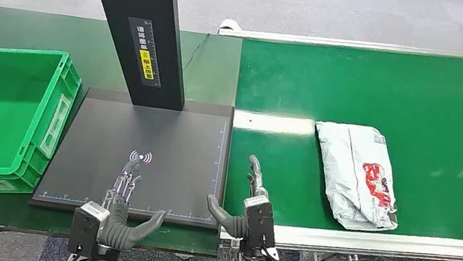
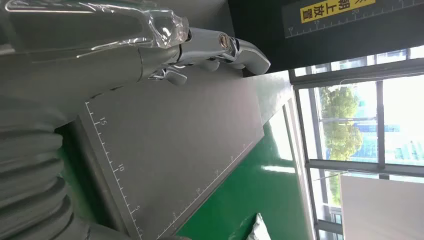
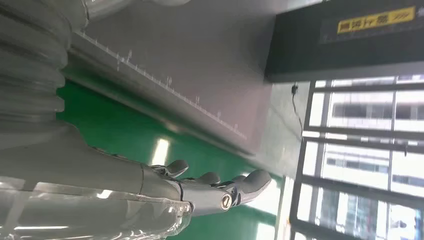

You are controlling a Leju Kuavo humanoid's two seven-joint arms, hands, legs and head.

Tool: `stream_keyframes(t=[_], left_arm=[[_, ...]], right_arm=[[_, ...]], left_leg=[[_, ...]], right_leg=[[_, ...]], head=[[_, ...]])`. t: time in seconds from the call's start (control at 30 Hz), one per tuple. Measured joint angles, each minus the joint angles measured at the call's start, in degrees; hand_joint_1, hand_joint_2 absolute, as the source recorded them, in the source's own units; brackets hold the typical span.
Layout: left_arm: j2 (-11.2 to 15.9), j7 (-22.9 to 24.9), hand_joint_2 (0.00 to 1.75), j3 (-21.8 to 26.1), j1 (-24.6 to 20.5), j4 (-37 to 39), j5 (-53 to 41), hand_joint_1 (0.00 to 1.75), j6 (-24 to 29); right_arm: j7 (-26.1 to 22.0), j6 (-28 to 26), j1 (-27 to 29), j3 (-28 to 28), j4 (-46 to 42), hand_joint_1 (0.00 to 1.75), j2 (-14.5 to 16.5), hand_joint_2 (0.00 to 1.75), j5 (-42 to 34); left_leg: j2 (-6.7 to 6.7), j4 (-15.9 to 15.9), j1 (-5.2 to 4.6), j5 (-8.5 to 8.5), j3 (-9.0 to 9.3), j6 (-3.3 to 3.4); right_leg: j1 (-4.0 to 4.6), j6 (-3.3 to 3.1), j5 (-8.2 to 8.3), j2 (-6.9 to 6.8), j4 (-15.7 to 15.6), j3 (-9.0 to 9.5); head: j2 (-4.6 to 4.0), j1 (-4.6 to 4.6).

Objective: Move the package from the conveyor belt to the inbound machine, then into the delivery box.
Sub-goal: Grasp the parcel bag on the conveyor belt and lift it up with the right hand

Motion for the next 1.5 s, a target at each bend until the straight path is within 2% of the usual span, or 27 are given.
stream_keyframes(t=[0.13, 0.3, 0.5, 0.57, 0.67, 0.8, 1.1, 1.37, 1.5], left_arm=[[0.0, 0.0, 1.75, 0.0, 0.0, 0.0, 0.0, 0.00, -0.1], [0.0, -0.8, 1.75, 0.0, -0.3, 0.5, 0.4, 0.00, -1.0], [0.1, -1.1, 1.75, -0.2, -1.6, 1.7, 1.2, 0.00, -1.9], [0.2, -1.2, 1.75, -0.2, -1.9, 2.1, 1.3, 0.00, -2.0], [0.2, -1.2, 1.75, -0.2, -2.2, 2.6, 1.3, 0.00, -2.1], [0.2, -1.2, 1.75, -0.2, -2.4, 3.0, 1.5, 0.00, -2.1], [0.7, -1.9, 1.75, -0.8, -2.7, 3.7, 2.7, 0.00, -2.1], [1.2, -2.1, 1.75, -0.9, -3.1, 5.2, 3.3, 0.00, -2.1], [1.3, -2.2, 1.75, -0.9, -3.6, 6.1, 3.4, 0.00, -2.2]], right_arm=[[2.5, -3.0, -0.1, -0.3, -2.7, 0.00, -0.8, 1.75, 5.0], [9.7, -4.2, -5.6, -4.9, -5.2, 0.00, -5.5, 1.75, 13.0], [15.4, -3.4, -19.4, -14.4, 8.4, 0.00, -14.5, 1.75, 17.3], [16.5, -3.3, -22.8, -16.9, 12.7, 0.00, -17.2, 1.75, 17.4], [16.9, -3.2, -25.8, -19.0, 17.1, 0.00, -19.7, 1.75, 17.6], [17.8, -3.3, -27.8, -20.4, 20.5, 0.00, -21.2, 1.75, 18.2], [24.6, -0.7, -32.5, -24.7, 26.6, 0.00, -24.9, 1.75, 20.5], [24.9, 4.9, -31.9, -29.5, 29.8, 0.00, -26.2, 1.75, 19.3], [25.1, 5.8, -31.7, -30.5, 30.4, 0.00, -26.4, 1.75, 19.7]], left_leg=[[0.00, 0.0, 0.00, 0.00, 0.00, 0.00], [0.02, 0.0, -0.05, 0.02, 0.03, 0.03], [-0.15, 0.1, -0.09, 0.09, 0.13, 0.10], [-0.18, 0.1, -0.08, 0.10, 0.11, 0.10], [-0.14, 0.0, -0.07, 0.08, 0.12, 0.09], [-0.17, 0.0, -0.05, 0.07, 0.11, 0.07], [-0.18, 0.0, -0.04, 0.08, 0.12, 0.07], [-0.19, 0.0, -0.03, 0.06, 0.07, 0.07], [-0.18, 0.0, -0.03, 0.07, 0.08, 0.07]], right_leg=[[0.00, 0.00, 0.00, 0.00, 0.0, 0.00], [-0.04, 0.02, 0.04, 0.00, 0.0, 0.05], [-0.07, 0.05, 0.11, -0.16, 0.0, 0.21], [-0.06, 0.05, 0.11, -0.18, 0.0, 0.20], [-0.03, 0.05, 0.11, -0.15, 0.0, 0.17], [0.00, 0.01, 0.08, -0.16, 0.0, 0.14], [-0.02, 0.01, 0.08, -0.18, 0.0, 0.17], [-0.02, 0.02, 0.07, -0.19, 0.0, 0.12], [-0.02, 0.02, 0.07, -0.18, 0.0, 0.13]], head=[[0.00, -0.01], [0.00, 0.00], [0.00, -0.01], [0.00, -0.01], [0.00, -0.02], [0.01, -0.04], [0.00, -0.03], [0.00, -0.04], [0.00, -0.04]])
